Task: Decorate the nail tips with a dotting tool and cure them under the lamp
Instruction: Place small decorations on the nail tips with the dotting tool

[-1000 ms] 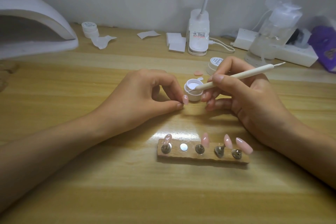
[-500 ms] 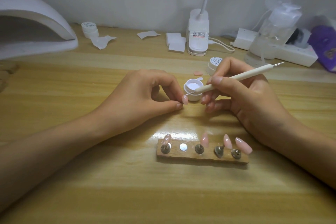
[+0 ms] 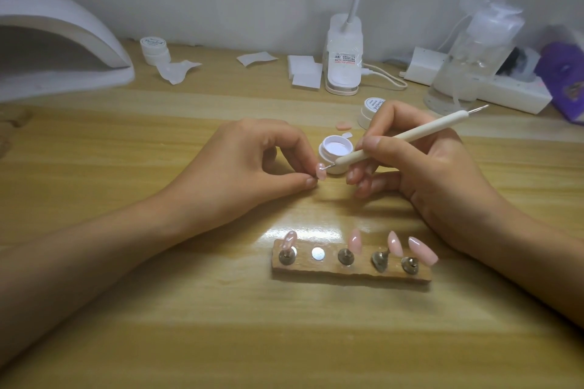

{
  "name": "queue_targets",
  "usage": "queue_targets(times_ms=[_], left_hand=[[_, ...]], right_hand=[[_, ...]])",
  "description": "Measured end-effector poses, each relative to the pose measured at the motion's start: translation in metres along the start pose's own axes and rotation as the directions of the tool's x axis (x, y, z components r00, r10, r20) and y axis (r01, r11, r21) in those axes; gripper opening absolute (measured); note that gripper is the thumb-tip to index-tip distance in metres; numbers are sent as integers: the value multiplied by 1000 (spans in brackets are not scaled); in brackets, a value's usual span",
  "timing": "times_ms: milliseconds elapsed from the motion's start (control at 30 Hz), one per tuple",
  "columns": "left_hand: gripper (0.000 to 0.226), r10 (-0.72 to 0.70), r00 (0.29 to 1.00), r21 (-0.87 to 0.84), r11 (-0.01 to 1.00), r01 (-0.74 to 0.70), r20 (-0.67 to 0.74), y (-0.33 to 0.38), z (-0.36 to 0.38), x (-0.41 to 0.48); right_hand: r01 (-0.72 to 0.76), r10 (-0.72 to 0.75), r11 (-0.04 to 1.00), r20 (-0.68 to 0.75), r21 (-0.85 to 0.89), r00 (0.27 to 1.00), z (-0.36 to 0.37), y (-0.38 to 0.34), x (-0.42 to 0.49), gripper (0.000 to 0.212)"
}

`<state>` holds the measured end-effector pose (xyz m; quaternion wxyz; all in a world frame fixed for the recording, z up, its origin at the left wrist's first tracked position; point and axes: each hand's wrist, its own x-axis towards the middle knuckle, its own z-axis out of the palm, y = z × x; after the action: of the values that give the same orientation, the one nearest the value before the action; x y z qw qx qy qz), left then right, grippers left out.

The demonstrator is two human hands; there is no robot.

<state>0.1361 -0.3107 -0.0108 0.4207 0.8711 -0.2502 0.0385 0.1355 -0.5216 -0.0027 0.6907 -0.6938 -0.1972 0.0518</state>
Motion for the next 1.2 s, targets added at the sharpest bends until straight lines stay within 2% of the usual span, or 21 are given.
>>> queue_targets(times_ms=[633, 1033, 1200], left_hand=[[12, -1, 1000, 13, 1000, 1, 0, 0, 0, 0], [15, 1, 1000, -1, 1000, -1, 3, 1, 0, 0], [13, -1, 1000, 2, 1000, 1, 3, 1, 0, 0]], right_hand=[[-6, 6, 1000, 2, 6, 1000, 0, 0, 0, 22], [75, -75, 996, 4, 53, 997, -1, -1, 0, 24], [40, -40, 999, -4, 18, 999, -1, -1, 0, 23]])
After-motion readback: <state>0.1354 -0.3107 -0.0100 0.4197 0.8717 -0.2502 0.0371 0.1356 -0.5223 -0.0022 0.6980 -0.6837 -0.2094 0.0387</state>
